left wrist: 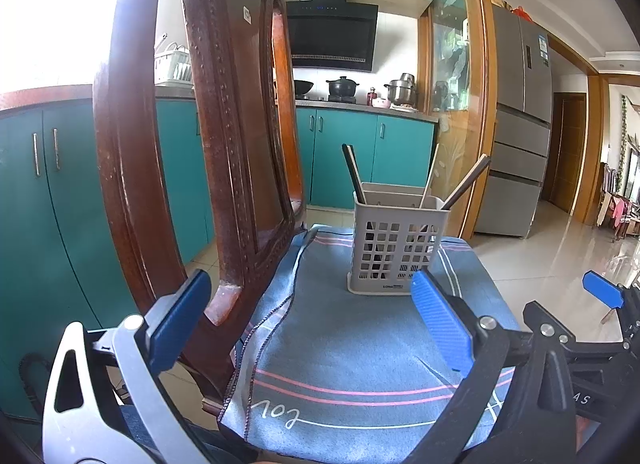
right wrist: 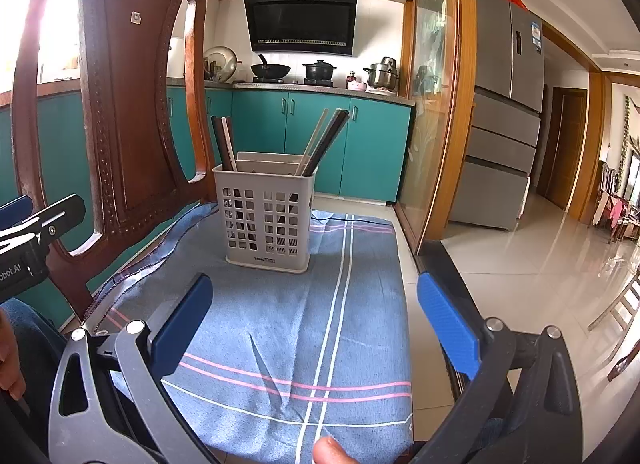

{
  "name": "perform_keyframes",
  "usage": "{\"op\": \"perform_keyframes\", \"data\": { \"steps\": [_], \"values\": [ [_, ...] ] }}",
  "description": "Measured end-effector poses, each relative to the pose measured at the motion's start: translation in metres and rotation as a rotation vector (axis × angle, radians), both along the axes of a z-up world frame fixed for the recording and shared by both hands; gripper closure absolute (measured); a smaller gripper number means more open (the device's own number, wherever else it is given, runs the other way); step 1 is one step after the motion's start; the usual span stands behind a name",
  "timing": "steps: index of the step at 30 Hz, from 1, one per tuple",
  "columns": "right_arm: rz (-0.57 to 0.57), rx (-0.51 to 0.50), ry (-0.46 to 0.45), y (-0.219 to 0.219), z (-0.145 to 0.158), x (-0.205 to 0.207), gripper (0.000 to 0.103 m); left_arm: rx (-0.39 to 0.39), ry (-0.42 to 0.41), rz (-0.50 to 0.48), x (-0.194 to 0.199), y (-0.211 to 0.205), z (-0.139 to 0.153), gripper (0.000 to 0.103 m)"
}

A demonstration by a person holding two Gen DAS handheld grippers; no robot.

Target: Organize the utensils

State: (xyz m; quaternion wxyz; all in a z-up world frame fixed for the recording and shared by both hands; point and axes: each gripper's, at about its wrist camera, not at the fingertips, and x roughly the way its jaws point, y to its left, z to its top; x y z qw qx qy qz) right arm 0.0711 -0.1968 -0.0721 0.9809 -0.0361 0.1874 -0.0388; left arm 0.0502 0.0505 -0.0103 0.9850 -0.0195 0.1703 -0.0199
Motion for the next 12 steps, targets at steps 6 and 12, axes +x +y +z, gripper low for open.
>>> {"op": "perform_keyframes", "data": {
  "steps": [6, 12],
  "values": [
    [0.000, 0.000, 0.006, -0.001, -0.002, 0.001, 0.003, -0.007, 0.014, -0.001, 0.002, -0.001, -0.002, 0.003],
    [-0.008, 0.027, 0.055, -0.007, -0.010, 0.014, 0.003, -0.003, 0.119, -0.040, 0.022, -0.011, -0.010, 0.003]
  ]
}}
